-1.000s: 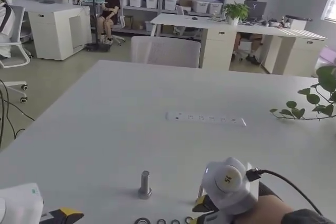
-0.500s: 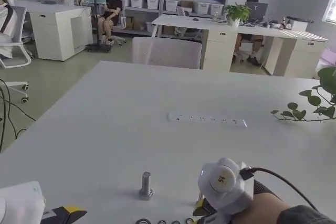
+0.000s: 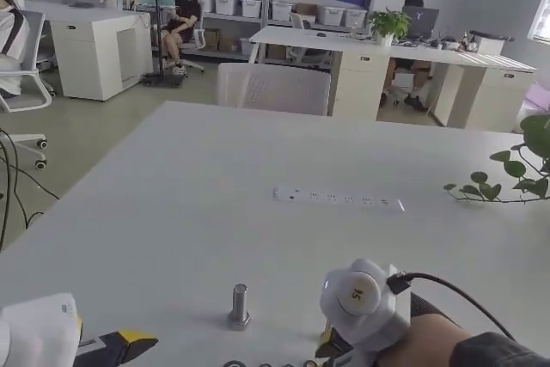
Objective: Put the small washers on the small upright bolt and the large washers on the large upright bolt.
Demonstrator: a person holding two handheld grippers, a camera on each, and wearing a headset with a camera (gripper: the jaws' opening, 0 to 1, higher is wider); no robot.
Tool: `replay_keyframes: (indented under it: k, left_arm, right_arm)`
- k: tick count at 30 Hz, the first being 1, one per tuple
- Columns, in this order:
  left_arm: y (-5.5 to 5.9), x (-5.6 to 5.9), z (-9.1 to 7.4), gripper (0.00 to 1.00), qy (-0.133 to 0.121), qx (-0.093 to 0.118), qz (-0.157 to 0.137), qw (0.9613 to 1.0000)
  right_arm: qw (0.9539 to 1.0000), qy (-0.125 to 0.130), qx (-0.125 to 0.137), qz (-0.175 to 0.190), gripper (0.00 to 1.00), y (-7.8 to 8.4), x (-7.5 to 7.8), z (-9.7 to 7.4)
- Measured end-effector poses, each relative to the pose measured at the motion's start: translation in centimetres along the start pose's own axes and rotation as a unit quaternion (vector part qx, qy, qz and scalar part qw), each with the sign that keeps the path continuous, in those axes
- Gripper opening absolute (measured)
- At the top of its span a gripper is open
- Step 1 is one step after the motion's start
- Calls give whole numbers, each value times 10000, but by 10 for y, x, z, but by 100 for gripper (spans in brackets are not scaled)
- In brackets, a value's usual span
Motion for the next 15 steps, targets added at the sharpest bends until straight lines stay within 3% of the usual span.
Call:
replay_keyframes:
  k: [15]
  left_arm:
    - [-2,-5,11,93,97,-26,17,9999]
  right_arm:
    - [9999,-14,-82,-84,22,0,2,2]
Point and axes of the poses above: the centre of the closed fingertips' face, and the gripper's own axes: z roughly forward along the fingers, x roughly to its right, y roughly out of its underside, the point moved 2 cm from there along -z, roughly backward along the fingers, and after that the axes turned 14 degrees about y, right-handed, at the moved point
